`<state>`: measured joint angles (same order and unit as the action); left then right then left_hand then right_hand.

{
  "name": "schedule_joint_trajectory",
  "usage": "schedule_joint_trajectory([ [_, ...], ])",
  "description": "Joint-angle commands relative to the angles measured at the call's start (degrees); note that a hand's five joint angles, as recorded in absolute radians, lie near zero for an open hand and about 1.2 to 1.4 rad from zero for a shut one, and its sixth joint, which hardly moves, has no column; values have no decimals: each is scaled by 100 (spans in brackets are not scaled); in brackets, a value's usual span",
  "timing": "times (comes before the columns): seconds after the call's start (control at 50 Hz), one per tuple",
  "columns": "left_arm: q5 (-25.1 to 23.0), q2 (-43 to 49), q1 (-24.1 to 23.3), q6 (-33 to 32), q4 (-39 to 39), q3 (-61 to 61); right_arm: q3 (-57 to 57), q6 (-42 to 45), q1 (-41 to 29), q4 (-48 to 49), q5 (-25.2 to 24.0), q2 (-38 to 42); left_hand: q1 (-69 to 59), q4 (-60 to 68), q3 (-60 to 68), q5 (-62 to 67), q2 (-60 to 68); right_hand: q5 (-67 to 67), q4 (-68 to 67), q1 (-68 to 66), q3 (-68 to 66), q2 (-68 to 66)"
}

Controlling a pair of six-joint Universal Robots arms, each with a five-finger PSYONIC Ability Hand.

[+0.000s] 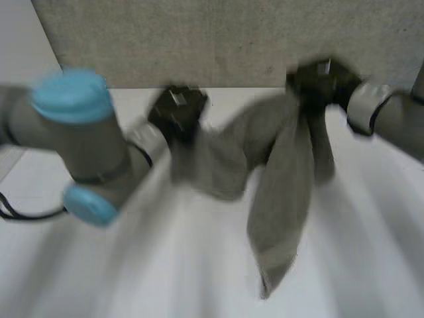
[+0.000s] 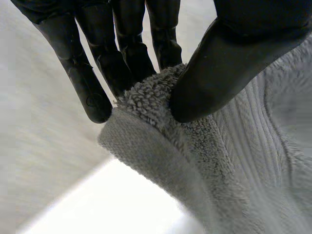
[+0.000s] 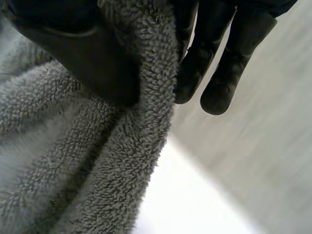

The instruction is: Fold the towel.

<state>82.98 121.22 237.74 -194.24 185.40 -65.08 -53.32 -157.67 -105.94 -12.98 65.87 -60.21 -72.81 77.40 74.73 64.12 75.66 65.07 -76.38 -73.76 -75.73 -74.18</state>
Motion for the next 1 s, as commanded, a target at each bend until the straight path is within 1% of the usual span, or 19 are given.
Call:
schedule_joint_trajectory([
  [0.02,192,-793,502,273,-12,795,-135,-985,-85,1931,5,-887,-719,260,527,588,434,493,-362,-624,-427,-582],
  [0.12,157,-1215,598,809,-39,540,-232,-1196,-111,1561,-48,-984,-719,260,527,588,434,-73,204,-58,139,-16],
  [0.18,78,-1452,616,1064,-65,-92,-346,-1002,-155,770,-145,-993,-719,260,527,588,434,11,120,-142,55,-100],
  [0.24,-27,-1690,625,1081,-74,-963,-601,-369,-304,-91,-426,-966,-719,260,527,588,434,247,-115,-378,-180,-335],
  [0.28,-237,-1908,686,1064,-74,-1933,-994,601,-567,-991,-654,-949,-719,260,527,588,434,180,-49,-311,-114,-269],
  [0.3,-238,-1910,686,1064,-74,-1938,-996,606,-568,-996,-655,-949,-719,260,527,588,434,180,-48,-311,-113,-268],
  [0.34,-448,-2154,774,994,-65,-2900,-1416,1551,-752,-2133,-699,-896,-719,260,527,588,434,-22,153,-109,88,-67],
  [0.4,-511,-2296,818,897,-65,-3318,-1603,1951,-770,-2701,-734,-843,-719,260,527,588,434,-140,272,9,207,51],
  [0.42,-563,-2444,862,766,-65,-3692,-1725,2255,-753,-3180,-803,-826,-719,260,527,588,434,-490,621,359,556,401],
  [0.44,-572,-2594,905,565,-82,-3983,-1761,2406,-753,-3437,-839,-852,-388,-70,196,258,103,-1692,1824,1561,1759,1604],
  [0.46,-572,-2595,906,563,-83,-3986,-1761,2408,-753,-3439,-839,-852,-385,-74,193,254,100,-1704,1836,1573,1771,1616],
  [0.48,-572,-2752,949,345,-100,-4204,-1717,2373,-779,-3431,-865,-861,315,-773,-507,-445,-599,-4152,4284,4021,4219,4064],
  [0.5,-572,-2910,993,117,-91,-4362,-1613,2294,-770,-3326,-866,-870,1787,-2246,-1979,-1918,-2072,-6408,6540,6277,6475,6320],
  [0.52,-572,-2911,994,114,-91,-4364,-1612,2294,-770,-3325,-866,-870,1802,-2260,-1994,-1932,-2086,-6431,6563,6300,6498,6342],
  [0.54,-563,-3042,1046,-103,-91,-4442,-1429,2137,-761,-3186,-883,-878,4533,-4992,-4725,-4664,-4818,-6507,6638,6376,6573,6418],
  [0.56,-563,-3043,1047,-105,-91,-4443,-1427,2135,-761,-3185,-883,-878,4560,-5019,-4753,-4691,-4845,-6507,6638,6376,6573,6418],
  [0.58,-546,-3156,1081,-297,-91,-4452,-1218,1883,-744,-3019,-874,-878,6281,-6740,-6473,-6412,-6566,-6507,6638,6376,6573,6418],
  [0.76,-493,-3255,1082,-413,-83,-3794,-382,449,-260,-2272,-813,-738,6259,-6718,-6452,-6390,-6544,-6507,6638,6376,6573,6418],
  [1.0,-511,-1787,590,-61,-65,-2905,-425,580,-348,-1972,-681,36,6108,-6567,-6300,-6239,-6393,-6507,6638,6376,6573,6418],
])
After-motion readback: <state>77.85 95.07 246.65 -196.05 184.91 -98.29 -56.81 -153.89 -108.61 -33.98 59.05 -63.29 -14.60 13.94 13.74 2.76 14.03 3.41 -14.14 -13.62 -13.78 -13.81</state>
